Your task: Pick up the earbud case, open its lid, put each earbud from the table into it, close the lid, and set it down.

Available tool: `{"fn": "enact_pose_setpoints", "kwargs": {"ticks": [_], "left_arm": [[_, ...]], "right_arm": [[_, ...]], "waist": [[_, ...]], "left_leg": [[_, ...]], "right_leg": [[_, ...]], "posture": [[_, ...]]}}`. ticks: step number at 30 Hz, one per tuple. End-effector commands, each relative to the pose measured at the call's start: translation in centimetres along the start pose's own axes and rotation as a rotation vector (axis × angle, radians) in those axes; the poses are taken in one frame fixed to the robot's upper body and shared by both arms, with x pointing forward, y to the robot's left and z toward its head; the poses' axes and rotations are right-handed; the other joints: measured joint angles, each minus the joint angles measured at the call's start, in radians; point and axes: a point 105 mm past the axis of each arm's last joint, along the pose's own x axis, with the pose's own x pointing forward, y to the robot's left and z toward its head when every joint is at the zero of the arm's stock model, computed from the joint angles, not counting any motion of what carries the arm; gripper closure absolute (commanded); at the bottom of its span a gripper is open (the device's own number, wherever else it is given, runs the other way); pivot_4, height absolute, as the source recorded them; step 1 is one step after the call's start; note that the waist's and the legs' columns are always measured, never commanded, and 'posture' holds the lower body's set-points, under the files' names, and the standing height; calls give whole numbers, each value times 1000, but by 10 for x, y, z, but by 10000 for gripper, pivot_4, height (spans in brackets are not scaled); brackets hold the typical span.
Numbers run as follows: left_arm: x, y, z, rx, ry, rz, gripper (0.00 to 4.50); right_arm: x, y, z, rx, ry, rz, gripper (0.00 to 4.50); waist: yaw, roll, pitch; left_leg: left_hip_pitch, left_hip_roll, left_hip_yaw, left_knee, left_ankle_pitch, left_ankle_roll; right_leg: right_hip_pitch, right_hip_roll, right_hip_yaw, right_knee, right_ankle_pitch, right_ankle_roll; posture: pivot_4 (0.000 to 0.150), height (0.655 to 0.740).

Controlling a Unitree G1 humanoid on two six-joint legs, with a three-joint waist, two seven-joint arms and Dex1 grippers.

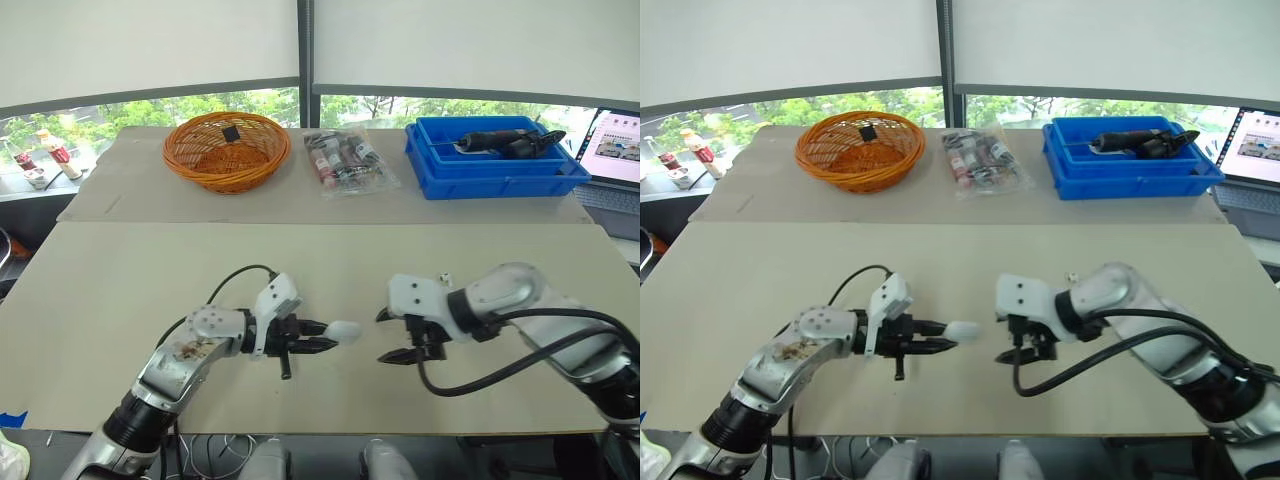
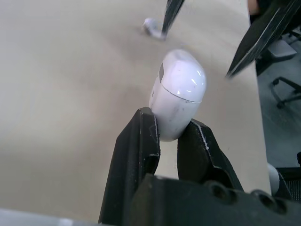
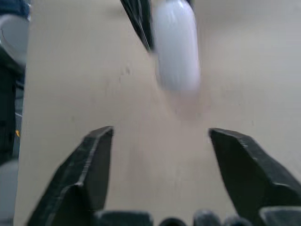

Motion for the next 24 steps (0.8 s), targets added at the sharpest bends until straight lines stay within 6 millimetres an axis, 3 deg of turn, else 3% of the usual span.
{"fn": "enact_pose_setpoints", "kwargs": {"ticks": [1,5,10,16,24], "left_arm": [[-8,1,12,3,-109,16,39927],[-14,0,13,-55,-214,17,39927],[-11,-9,14,-18,-227,-39,39927],[-8,-10,20,17,-247,-68,39927],[-7,-15,21,28,-244,-91,39927]], "right_arm": [[-19,-2,13,-128,-41,-50,3018],[-26,0,29,-175,-178,-76,3018],[-15,3,48,-150,-265,-97,3018],[2,-7,52,-120,-275,-129,3018],[6,-16,52,-112,-267,-157,3018]], "waist": [[0,0,0],[-1,0,0],[-2,0,0],[1,0,0],[-2,0,0]], "left_leg": [[1,1,0,0,0,0],[1,1,0,0,0,0],[1,1,0,0,0,0],[1,0,0,0,0,0],[1,0,0,0,0,0]], "right_leg": [[0,0,0,0,0,0],[1,0,0,0,0,0],[1,0,0,0,0,0],[1,0,0,0,0,0],[0,0,1,0,0,0]], "posture": [[1500,7400],[1500,7400],[1500,7400],[1500,7400],[1500,7400]]}}
